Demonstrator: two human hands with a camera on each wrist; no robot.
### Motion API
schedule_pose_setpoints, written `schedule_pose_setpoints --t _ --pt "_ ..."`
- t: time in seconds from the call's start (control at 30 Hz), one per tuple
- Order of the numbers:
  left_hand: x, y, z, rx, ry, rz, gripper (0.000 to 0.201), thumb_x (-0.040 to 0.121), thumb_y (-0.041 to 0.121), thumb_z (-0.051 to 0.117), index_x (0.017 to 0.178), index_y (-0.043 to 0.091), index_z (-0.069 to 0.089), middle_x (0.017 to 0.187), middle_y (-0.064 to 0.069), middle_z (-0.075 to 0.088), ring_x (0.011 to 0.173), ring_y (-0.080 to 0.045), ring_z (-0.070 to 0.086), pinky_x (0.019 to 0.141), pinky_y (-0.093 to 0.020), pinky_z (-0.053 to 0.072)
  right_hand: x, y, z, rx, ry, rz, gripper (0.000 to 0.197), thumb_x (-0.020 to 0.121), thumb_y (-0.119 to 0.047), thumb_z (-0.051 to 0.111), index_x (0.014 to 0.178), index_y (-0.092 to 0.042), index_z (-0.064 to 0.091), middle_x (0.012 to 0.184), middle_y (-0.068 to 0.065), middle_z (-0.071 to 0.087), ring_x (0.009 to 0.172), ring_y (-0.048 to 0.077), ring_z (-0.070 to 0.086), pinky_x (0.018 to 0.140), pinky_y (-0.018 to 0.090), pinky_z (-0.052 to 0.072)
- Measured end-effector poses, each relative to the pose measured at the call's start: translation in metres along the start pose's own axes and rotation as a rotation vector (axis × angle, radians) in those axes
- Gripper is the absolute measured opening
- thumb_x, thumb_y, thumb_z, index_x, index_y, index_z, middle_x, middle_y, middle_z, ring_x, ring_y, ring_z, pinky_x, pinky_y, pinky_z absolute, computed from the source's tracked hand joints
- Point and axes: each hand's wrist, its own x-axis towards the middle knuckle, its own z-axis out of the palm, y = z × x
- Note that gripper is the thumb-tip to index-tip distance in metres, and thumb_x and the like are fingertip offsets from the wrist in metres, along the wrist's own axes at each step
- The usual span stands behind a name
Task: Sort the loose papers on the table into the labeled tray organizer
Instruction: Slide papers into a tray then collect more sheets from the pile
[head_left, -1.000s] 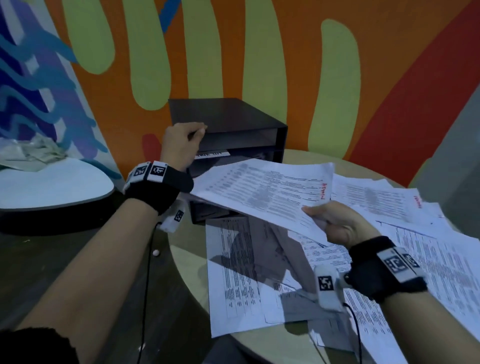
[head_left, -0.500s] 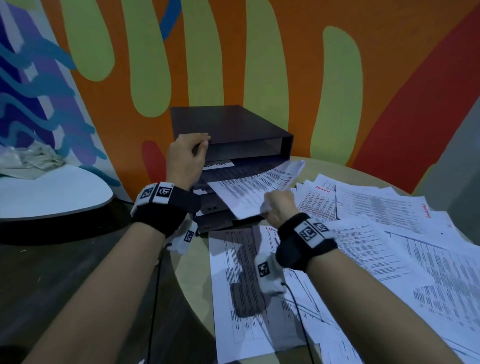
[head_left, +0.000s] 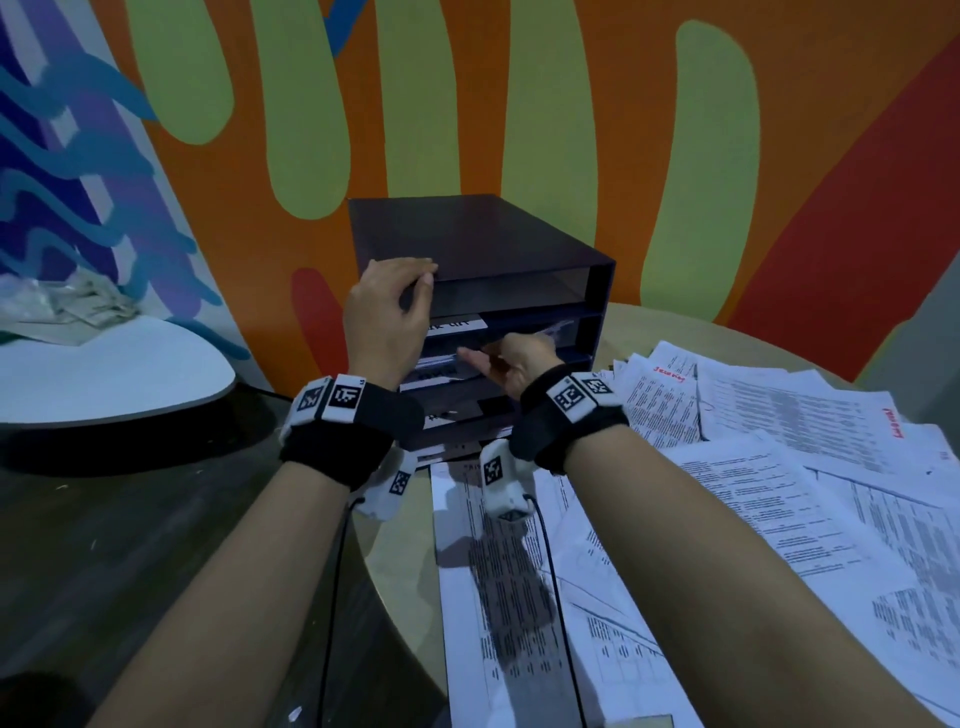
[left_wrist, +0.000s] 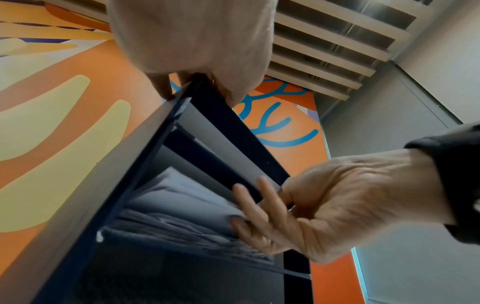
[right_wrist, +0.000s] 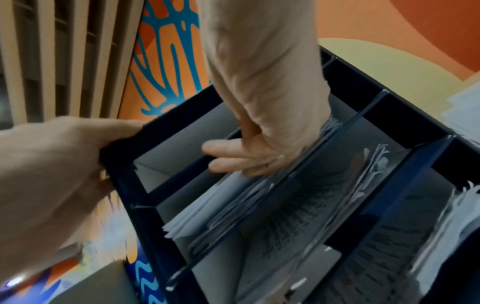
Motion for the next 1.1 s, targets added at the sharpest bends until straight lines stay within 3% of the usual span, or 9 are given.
schedule_pose_setpoints --t 0.17,0.27,0.37,0.47,0.6,0.73,0.93,1.0,1.1 --pt "-0.001 -0.002 0.0 0.006 0.014 0.017 0.022 0.094 0.02 0.055 0.1 0.013 0.074 0.105 0.002 0.072 0.103 -0.009 0.061 0.098 -0.05 0.046 0.016 0.01 0.005 -0.27 0.04 0.014 0.044 0.073 -0.013 0.083 0.099 0.009 0.056 0.107 0.014 0.069 0.102 0.023 0.066 0.089 0.03 0.054" --pt "0.0 0.0 0.0 0.012 0.016 0.02 0.022 0.094 0.021 0.054 0.1 0.013 0.074 0.105 0.002 0.072 0.102 -0.008 0.06 0.098 -0.049 0.046 0.018 0.01 0.002 -0.29 0.062 -0.045 0.036 0.072 -0.003 0.082 0.094 0.009 0.056 0.094 0.023 0.069 0.082 0.033 0.07 0.066 0.04 0.061" --pt "0.0 0.004 0.001 0.022 0.026 0.02 0.022 0.093 0.019 0.055 0.101 0.01 0.074 0.105 0.0 0.072 0.104 -0.011 0.061 0.098 -0.039 0.047 0.0 0.012 -0.012 -0.295 0.019 -0.106 0.017 0.085 -0.001 0.07 0.093 0.011 0.06 0.067 0.024 0.063 0.043 0.026 0.063 0.035 0.026 0.048" --pt "-0.001 0.01 0.004 0.046 0.045 -0.003 0.023 0.093 0.017 0.054 0.101 0.009 0.074 0.105 -0.003 0.072 0.107 -0.018 0.061 0.095 -0.022 0.042 -0.016 0.021 -0.041 -0.39 0.0 -0.17 0.016 0.087 -0.006 0.069 0.084 0.003 0.057 0.059 0.021 0.059 0.035 0.023 0.057 0.038 0.025 0.047" --pt "-0.005 0.022 0.011 0.131 0.044 -0.031 0.022 0.091 0.014 0.055 0.104 0.01 0.072 0.11 -0.005 0.07 0.118 -0.026 0.054 0.118 -0.039 0.012 -0.039 0.025 -0.114 -0.603 -0.046 -0.248 0.013 0.09 -0.009 0.065 0.081 -0.001 0.059 0.068 0.018 0.062 0.05 0.027 0.061 0.045 0.03 0.051" --pt "-0.026 0.049 0.032 0.128 0.055 0.09 0.021 0.09 0.013 0.055 0.106 0.012 0.069 0.114 -0.003 0.065 0.128 -0.026 0.043 0.119 -0.031 -0.003 -0.059 0.013 -0.202 -0.669 0.106 -0.248 0.008 0.089 -0.007 0.065 0.085 0.0 0.062 0.075 0.017 0.061 0.062 0.026 0.058 0.053 0.031 0.047" --pt "-0.056 0.089 0.105 -0.056 -0.377 0.0 0.023 0.09 0.013 0.059 0.111 0.011 0.066 0.112 -0.008 0.062 0.116 -0.028 0.049 0.109 -0.047 0.034 -0.078 -0.002 -0.338 -0.839 0.602 -0.189 0.019 0.076 -0.001 0.073 0.07 0.002 0.055 0.063 0.024 0.039 0.064 0.022 0.045 0.058 0.027 0.034" --pt "-0.067 0.099 0.129 -0.056 -0.586 -0.104 0.03 0.091 0.012 0.06 0.12 0.007 0.063 0.122 -0.011 0.061 0.12 -0.029 0.05 0.101 -0.037 0.04 -0.076 0.003 -0.374 -0.814 0.655 -0.066 0.034 0.073 -0.005 0.077 0.102 0.002 0.06 0.077 0.018 0.053 0.074 0.03 0.06 0.068 0.038 0.052" --pt "-0.092 0.105 0.161 -0.059 -0.871 -0.237 0.044 0.09 0.016 0.066 0.131 0.003 0.054 0.131 -0.011 0.056 0.123 -0.027 0.051 0.098 -0.032 0.041 -0.086 0.007 -0.396 -0.797 0.641 0.025 0.083 0.078 -0.007 0.078 0.142 0.008 0.027 0.091 0.016 0.061 0.089 0.033 0.063 0.076 0.04 0.052"
